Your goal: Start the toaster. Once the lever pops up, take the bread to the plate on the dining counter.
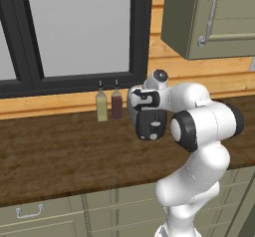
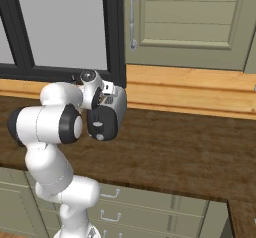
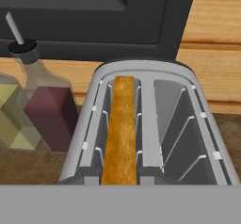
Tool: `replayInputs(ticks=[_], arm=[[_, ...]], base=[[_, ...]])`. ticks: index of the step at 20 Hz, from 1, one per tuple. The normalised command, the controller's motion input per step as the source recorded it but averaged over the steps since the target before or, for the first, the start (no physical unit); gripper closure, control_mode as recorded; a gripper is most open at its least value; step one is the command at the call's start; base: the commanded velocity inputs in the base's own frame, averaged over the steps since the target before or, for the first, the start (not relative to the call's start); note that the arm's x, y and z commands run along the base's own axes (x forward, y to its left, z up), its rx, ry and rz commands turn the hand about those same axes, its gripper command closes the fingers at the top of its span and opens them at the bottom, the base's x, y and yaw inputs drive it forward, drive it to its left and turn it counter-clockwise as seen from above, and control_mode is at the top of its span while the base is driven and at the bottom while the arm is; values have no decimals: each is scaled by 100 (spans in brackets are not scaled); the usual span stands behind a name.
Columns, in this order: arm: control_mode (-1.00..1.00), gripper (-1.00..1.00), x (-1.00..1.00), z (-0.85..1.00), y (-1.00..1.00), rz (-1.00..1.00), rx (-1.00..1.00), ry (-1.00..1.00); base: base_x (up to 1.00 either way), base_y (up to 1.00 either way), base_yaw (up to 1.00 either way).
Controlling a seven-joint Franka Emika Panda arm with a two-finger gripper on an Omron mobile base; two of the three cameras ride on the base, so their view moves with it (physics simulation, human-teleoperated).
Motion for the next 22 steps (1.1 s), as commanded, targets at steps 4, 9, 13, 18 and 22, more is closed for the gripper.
replayInputs(ticks=[4,9,13,18,22], arm=[[-100,100,-11,16,0,0,0,-1],[-100,100,-34,56,-6,0,1,-1],[-100,100,-44,87,-14,0,0,-2],[-100,100,-38,98,-15,0,0,-2],[-100,100,-60,76,-4,1,0,-1]], base=[[0,0,0],[0,0,0],[0,0,0],[0,0,0],[0,0,0]])
